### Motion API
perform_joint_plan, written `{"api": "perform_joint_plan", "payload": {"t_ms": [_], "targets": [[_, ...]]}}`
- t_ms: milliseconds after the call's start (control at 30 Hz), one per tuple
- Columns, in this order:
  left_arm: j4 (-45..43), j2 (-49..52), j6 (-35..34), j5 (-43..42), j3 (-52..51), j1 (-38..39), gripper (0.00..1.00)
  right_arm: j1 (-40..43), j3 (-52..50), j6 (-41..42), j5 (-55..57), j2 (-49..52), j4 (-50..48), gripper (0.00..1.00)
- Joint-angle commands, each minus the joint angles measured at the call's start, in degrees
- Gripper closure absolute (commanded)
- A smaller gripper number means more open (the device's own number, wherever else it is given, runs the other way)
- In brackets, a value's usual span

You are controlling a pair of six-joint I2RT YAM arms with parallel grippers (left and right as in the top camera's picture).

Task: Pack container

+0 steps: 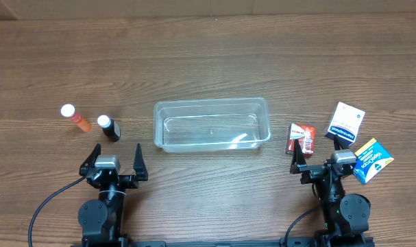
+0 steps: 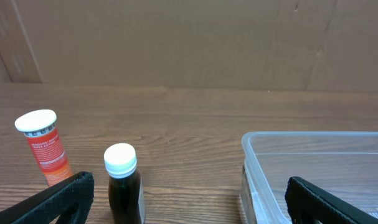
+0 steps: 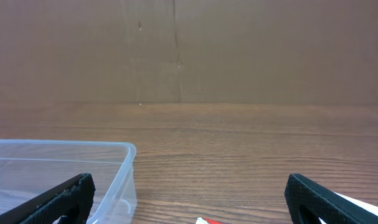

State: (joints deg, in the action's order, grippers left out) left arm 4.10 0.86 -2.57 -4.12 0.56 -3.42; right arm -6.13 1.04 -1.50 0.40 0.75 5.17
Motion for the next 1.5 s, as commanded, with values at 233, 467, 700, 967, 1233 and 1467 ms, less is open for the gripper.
{"api": "perform_joint_plan", "payload": {"t_ms": [233, 467, 700, 967, 1233, 1467], "targets": [[0.0, -0.2, 0.3, -0.3, -0.3, -0.3, 0.00, -0.3, -0.6, 0.0, -0.1, -0.2, -0.4, 0.00], [0.0, -0.2, 0.3, -0.3, -0.3, -0.3, 0.00, -0.3, -0.6, 0.0, -0.1, -0.2, -0.4, 0.00], [0.0, -0.2, 0.3, -0.3, -0.3, -0.3, 0.00, -0.3, -0.6, 0.0, -0.1, -0.2, -0.4, 0.00], [-0.3, -0.2, 0.2, -0.5, -0.3, -0.3, 0.00, -0.3, -0.6, 0.0, -0.1, -0.2, -0.4, 0.00], [2.2, -0.1, -12.5, 3.0, 1.2, -0.3, 0.00, -0.2, -0.3, 5.0, -0.1, -0.2, -3.9, 0.00], [14.2, 12.0, -12.4, 3.0, 20.9, -0.3, 0.00, -0.2, 12.5, 4.9, -0.1, 9.3, 0.2, 0.00]]}}
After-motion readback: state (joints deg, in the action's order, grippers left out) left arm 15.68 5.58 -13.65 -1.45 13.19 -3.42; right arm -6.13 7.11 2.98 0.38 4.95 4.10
